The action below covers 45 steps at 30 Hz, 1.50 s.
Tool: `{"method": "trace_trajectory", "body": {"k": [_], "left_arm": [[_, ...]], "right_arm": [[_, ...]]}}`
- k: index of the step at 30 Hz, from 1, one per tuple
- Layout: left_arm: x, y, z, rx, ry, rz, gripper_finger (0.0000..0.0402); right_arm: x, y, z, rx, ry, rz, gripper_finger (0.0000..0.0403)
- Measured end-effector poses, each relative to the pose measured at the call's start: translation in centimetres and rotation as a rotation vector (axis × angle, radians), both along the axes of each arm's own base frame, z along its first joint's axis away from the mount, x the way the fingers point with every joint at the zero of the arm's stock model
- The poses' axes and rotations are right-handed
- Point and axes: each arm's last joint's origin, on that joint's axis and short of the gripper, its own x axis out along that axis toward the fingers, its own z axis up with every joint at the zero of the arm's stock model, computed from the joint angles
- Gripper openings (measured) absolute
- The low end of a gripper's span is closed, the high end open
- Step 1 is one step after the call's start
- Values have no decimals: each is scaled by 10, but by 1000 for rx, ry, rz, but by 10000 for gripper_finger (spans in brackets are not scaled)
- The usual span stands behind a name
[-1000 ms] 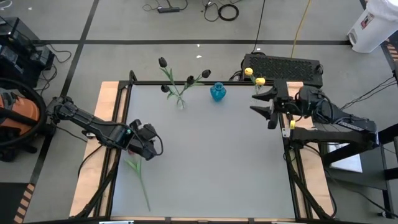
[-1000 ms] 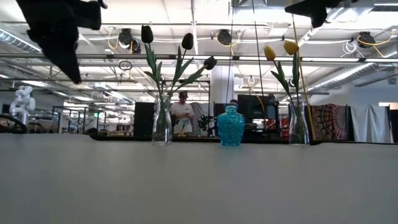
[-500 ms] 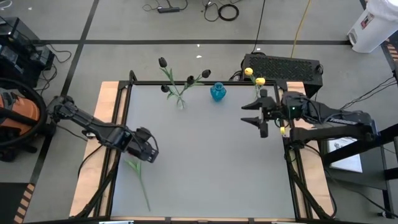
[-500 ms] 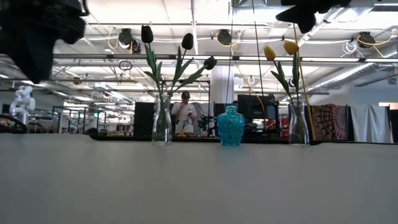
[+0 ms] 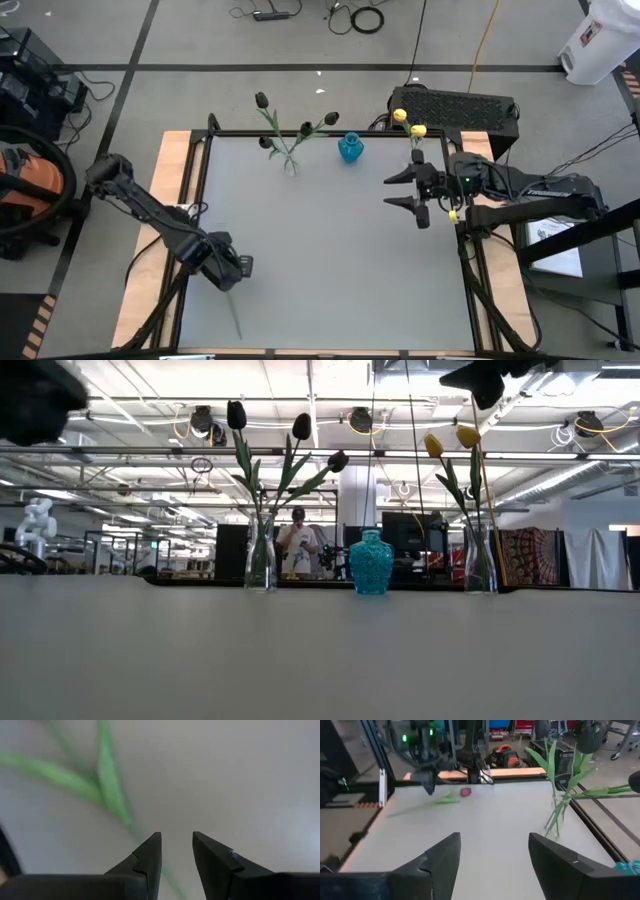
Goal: Sort flowers into vase by color
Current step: Put the red flower into the blue flower vase
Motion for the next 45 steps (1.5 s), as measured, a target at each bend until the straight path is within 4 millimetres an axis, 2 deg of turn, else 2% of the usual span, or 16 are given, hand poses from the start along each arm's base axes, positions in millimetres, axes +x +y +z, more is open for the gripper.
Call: {"method": "trace_trajectory", "body": {"k": [8,15,23,29,45], "left_arm": [[-4,-16,-17,-83,204,-47,116],[-8,-20,-23,-20,259,115,116],[3,-16,-39,71,259,182,116],[9,-19,-44,59,243,189,116],[0,-26,-44,65,270,147,116]], "right_arm": [[2,3,8,-12,-83,22,226],[2,3,9,-1,-94,20,226],[2,3,8,-24,-84,30,226],[2,3,7,-86,-69,46,226],[0,3,1,-78,-7,44,226]]}}
